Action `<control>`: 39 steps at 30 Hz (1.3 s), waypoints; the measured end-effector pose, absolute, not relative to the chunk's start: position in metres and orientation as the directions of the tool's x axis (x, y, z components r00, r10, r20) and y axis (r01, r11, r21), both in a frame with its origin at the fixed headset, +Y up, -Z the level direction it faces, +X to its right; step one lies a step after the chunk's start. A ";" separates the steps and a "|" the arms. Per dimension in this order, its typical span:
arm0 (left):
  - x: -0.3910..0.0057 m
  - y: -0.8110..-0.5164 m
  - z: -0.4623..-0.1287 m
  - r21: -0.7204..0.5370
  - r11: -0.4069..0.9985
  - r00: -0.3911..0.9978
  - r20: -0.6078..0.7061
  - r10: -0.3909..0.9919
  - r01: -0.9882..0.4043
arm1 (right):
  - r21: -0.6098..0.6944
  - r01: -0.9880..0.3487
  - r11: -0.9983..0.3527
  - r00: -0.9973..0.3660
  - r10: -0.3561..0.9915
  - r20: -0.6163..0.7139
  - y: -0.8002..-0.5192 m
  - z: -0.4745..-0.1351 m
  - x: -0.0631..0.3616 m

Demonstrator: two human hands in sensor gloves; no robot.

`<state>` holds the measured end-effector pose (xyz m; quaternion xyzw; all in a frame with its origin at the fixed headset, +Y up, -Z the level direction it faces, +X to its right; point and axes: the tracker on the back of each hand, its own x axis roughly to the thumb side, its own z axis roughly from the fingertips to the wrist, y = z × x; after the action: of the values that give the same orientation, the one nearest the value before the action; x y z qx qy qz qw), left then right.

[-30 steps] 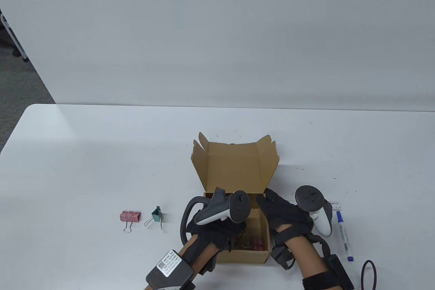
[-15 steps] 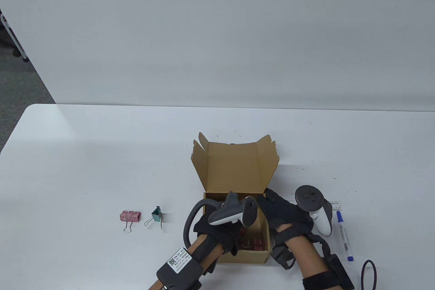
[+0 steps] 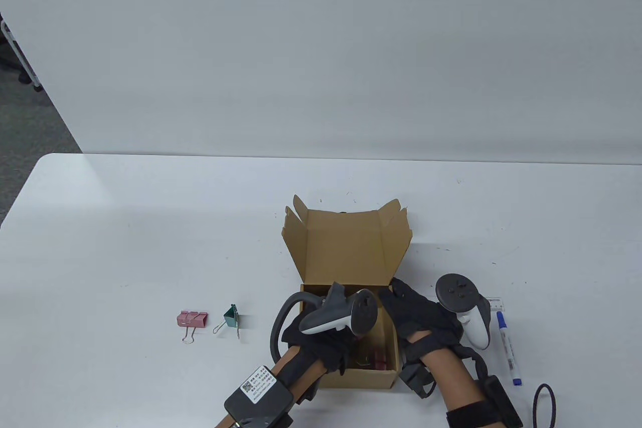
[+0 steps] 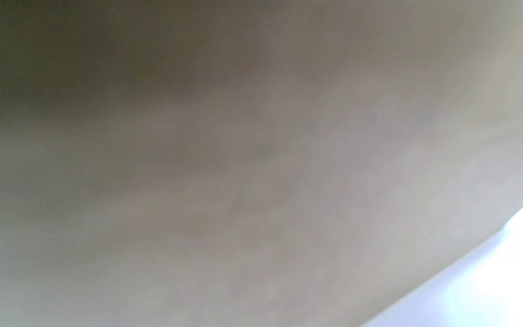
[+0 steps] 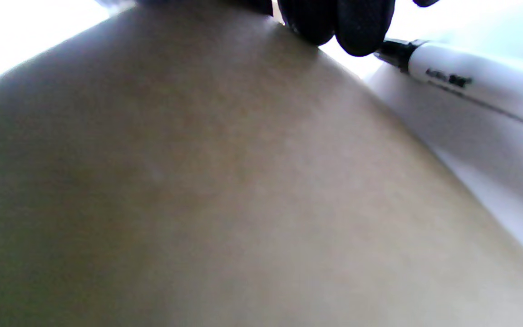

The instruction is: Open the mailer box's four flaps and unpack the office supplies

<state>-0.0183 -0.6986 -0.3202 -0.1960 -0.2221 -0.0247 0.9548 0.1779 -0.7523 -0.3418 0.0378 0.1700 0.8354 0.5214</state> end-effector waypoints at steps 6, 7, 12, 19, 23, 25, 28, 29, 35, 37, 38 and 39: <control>-0.025 -0.690 -0.319 -0.342 0.936 0.897 0.433 0.083 0.078 | 0.323 -0.859 -0.397 -0.452 0.885 -0.115 -0.752 -0.342 0.178; -0.026 -0.689 -0.318 -0.339 0.939 0.896 0.434 0.094 0.066 | 0.323 -0.859 -0.396 -0.451 0.885 -0.115 -0.752 -0.341 0.178; -0.033 -0.679 -0.315 -0.303 0.953 0.890 0.439 0.123 0.017 | 0.323 -0.859 -0.396 -0.451 0.885 -0.115 -0.752 -0.341 0.178; -0.042 -0.663 -0.309 -0.276 0.959 0.882 0.436 0.180 -0.059 | 0.323 -0.859 -0.396 -0.451 0.885 -0.115 -0.752 -0.341 0.178; -0.052 -0.651 -0.306 -0.262 0.959 0.877 0.429 0.216 -0.107 | 0.319 -0.866 -0.386 -0.441 0.890 -0.119 -0.753 -0.341 0.177; -0.058 -0.644 -0.304 -0.263 0.955 0.874 0.421 0.241 -0.137 | 0.320 -0.866 -0.385 -0.440 0.890 -0.120 -0.753 -0.341 0.177; -0.065 -0.635 -0.304 -0.261 0.950 0.870 0.414 0.269 -0.170 | 0.320 -0.867 -0.383 -0.438 0.891 -0.120 -0.753 -0.341 0.178; -0.067 -0.633 -0.304 -0.261 0.948 0.869 0.409 0.279 -0.181 | 0.320 -0.867 -0.383 -0.438 0.891 -0.120 -0.753 -0.341 0.178; -0.077 -0.625 -0.305 -0.265 0.943 0.874 0.387 0.295 -0.201 | 0.323 -0.869 -0.375 -0.431 0.894 -0.123 -0.753 -0.340 0.178; -0.079 -0.624 -0.305 -0.270 0.942 0.877 0.379 0.296 -0.201 | 0.324 -0.870 -0.373 -0.429 0.895 -0.123 -0.753 -0.340 0.178; -0.081 -0.623 -0.305 -0.266 0.942 0.877 0.377 0.297 -0.205 | 0.324 -0.870 -0.372 -0.429 0.895 -0.124 -0.753 -0.340 0.178; -0.083 -0.622 -0.305 -0.265 0.942 0.878 0.374 0.299 -0.208 | 0.324 -0.870 -0.371 -0.428 0.895 -0.124 -0.753 -0.340 0.178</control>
<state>-0.0825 -0.6221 -0.3052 -0.1089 -0.2090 0.1319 0.9629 0.1779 -0.7532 -0.3403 0.0361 0.1724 0.8273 0.5335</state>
